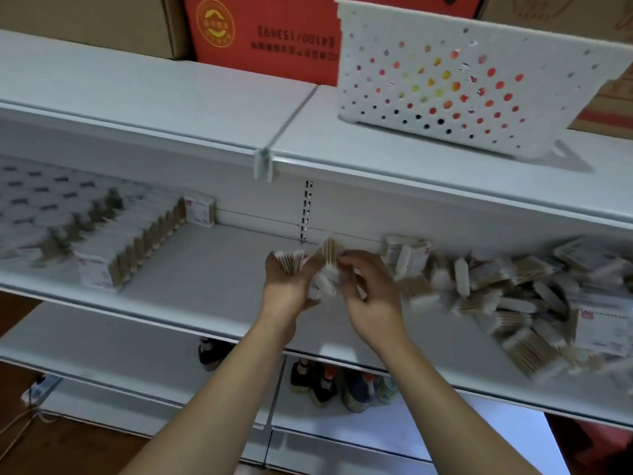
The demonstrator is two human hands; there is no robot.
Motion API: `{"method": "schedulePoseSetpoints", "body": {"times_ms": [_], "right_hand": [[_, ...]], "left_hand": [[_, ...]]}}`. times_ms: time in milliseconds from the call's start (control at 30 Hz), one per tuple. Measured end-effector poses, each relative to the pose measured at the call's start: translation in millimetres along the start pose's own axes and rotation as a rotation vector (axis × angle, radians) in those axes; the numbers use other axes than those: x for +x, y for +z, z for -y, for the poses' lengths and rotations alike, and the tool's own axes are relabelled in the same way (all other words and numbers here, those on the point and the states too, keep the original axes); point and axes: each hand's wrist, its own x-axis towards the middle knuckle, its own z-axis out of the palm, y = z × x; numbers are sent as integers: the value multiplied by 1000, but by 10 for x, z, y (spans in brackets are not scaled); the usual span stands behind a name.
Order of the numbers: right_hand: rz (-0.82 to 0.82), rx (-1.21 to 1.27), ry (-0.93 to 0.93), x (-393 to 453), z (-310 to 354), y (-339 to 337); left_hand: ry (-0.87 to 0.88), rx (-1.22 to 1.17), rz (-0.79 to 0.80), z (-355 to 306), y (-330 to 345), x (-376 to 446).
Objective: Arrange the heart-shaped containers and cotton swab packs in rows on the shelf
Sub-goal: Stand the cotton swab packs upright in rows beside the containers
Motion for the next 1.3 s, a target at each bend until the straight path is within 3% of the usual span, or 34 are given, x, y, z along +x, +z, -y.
{"method": "schedulePoseSetpoints", "body": {"times_ms": [100, 200, 467, 567, 833, 933, 1033, 1100, 1300], "right_hand": [[61, -32, -37, -55, 224, 298], [66, 40, 41, -104, 586, 632], [-227, 625, 547, -67, 1268, 1409], [-283, 676, 641, -39, 1403, 1608], [-148, 545, 644, 331, 1371, 2062], [-14, 439, 564, 580, 1256, 2163], [-62, 405, 591, 835, 1096, 2282], [-95, 277, 598, 968, 964, 2386], [96, -201, 356, 1221, 621, 2808]], "left_hand": [[-6, -38, -31, -139, -367, -22], [5, -22, -28, -302, -898, -21], [-25, 68, -150, -505, -2092, 116], [-27, 111, -169, -577, -2321, 188], [21, 107, -71, -793, -2539, 572], [45, 74, -112, -927, -2592, 789], [95, 61, -161, -1074, -2673, 977], [133, 69, -190, -1171, -2749, 1065], [83, 41, -180, -1293, -2967, 1296]]}}
